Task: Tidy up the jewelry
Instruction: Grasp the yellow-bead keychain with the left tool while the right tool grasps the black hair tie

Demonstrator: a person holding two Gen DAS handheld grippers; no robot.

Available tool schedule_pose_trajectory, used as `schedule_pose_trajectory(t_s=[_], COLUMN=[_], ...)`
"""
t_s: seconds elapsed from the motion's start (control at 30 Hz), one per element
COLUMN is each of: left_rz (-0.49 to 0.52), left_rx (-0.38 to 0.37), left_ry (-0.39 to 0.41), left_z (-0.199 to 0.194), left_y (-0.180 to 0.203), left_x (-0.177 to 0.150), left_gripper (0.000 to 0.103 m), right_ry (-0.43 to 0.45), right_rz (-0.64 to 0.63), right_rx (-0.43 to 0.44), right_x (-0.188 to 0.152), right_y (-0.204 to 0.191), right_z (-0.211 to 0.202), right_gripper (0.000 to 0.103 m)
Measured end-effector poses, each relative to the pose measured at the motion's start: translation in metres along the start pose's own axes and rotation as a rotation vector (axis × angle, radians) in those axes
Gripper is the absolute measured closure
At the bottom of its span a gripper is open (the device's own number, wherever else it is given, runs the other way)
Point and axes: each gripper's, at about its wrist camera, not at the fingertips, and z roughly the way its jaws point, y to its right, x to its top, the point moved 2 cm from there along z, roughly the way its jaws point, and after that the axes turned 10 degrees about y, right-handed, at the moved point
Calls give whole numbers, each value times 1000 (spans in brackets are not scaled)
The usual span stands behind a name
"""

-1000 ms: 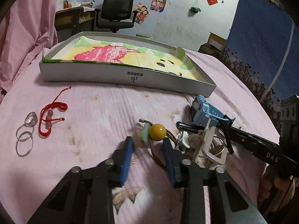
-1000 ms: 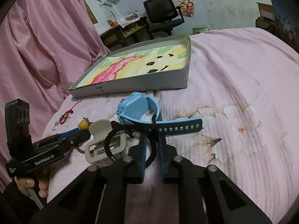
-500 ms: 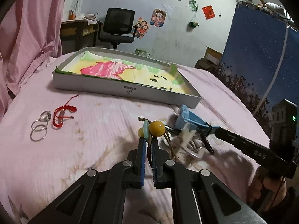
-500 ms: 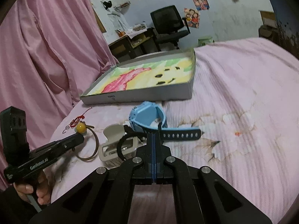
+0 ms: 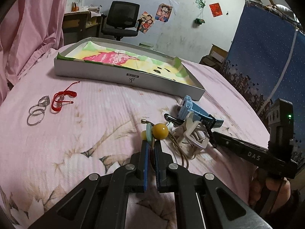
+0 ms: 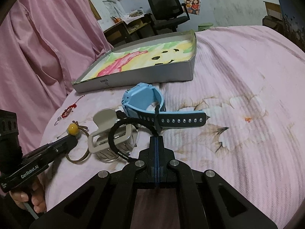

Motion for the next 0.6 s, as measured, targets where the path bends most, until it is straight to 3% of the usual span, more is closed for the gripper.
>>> schedule_pose_trajectory(t_s=[0.3,0.47,0.6], left_rz=[-2,-2,-4], left_rx=[-4,-6,-8], left_ry=[-5,-6,-6], left_z=[2,2,3], left_y=[1,1,2], left_x=[-1,-2,-3], left_gripper=[97,97,97], right_ry=[-25,-29,-37], right_rz=[-10,-28,-39], right_rx=[0,17,8], right_x=[-3,-3,-3], right_y=[-3,-7,-8], right_z=[6,8,11], right_gripper=[100,90,90])
